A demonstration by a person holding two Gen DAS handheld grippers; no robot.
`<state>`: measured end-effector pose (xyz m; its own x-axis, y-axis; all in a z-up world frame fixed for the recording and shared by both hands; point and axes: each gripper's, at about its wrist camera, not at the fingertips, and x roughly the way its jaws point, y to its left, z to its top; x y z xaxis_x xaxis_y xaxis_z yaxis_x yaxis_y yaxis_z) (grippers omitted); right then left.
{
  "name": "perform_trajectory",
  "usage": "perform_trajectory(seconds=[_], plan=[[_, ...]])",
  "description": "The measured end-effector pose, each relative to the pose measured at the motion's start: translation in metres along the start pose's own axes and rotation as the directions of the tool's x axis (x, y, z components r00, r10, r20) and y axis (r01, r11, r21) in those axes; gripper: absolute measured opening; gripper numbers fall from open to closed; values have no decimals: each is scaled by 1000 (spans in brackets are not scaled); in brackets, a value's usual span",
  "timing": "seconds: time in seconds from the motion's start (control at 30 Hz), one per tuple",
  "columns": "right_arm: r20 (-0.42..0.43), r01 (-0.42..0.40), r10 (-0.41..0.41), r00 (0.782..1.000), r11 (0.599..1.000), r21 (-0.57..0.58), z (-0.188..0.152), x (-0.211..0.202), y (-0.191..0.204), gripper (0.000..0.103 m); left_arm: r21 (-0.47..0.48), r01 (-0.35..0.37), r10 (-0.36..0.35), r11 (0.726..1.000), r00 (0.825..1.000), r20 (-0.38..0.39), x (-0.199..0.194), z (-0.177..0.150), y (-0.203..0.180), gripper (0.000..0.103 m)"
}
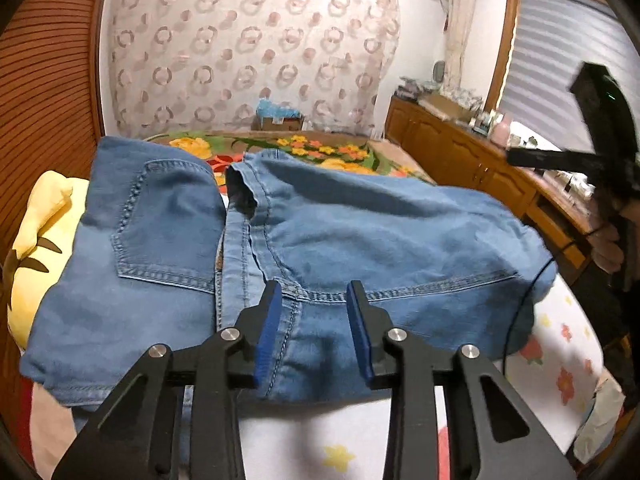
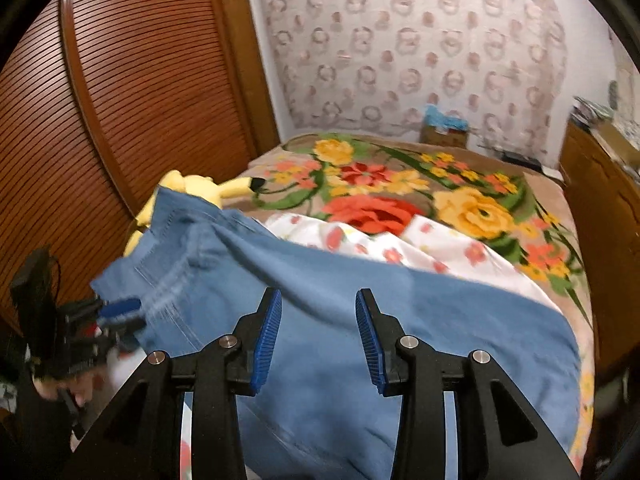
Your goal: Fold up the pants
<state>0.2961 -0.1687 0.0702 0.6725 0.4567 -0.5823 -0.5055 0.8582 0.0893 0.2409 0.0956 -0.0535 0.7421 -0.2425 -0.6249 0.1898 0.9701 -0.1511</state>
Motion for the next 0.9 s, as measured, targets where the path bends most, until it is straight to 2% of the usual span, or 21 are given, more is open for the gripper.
perform_trajectory(seconds=[0.1,0.23,0.43,0.47,0.5,0.7,0.9], plan=[[-4,39,-39,999,999,16,-17,-1,-13,40,-6,-27,27,1000,999,-29,13,3,2,35],[7,26,-26,1000,997,75,-42,3,-26,40,-10,-52,51,999,996,-73,26,0,4,35],[31,51,-55,998,990,129,-54,18,-35,40,20,-83,84,996,992,-97,35,-2,0,33],[36,41,-47,998,989,140,-56,19,-36,40,32,-93,96,995,991,-95,35,-3,-1,25],[41,31,-38,998,988,148,-55,19,-36,40,44,-108,111,993,989,-92,36,-3,-2,21],[79,30,-40,996,992,122,-60,0,-41,40,52,-103,105,993,994,-39,17,-2,-1,16],[141,50,-63,988,994,95,-63,-50,-35,40,31,-113,112,993,994,13,-7,5,3,12]])
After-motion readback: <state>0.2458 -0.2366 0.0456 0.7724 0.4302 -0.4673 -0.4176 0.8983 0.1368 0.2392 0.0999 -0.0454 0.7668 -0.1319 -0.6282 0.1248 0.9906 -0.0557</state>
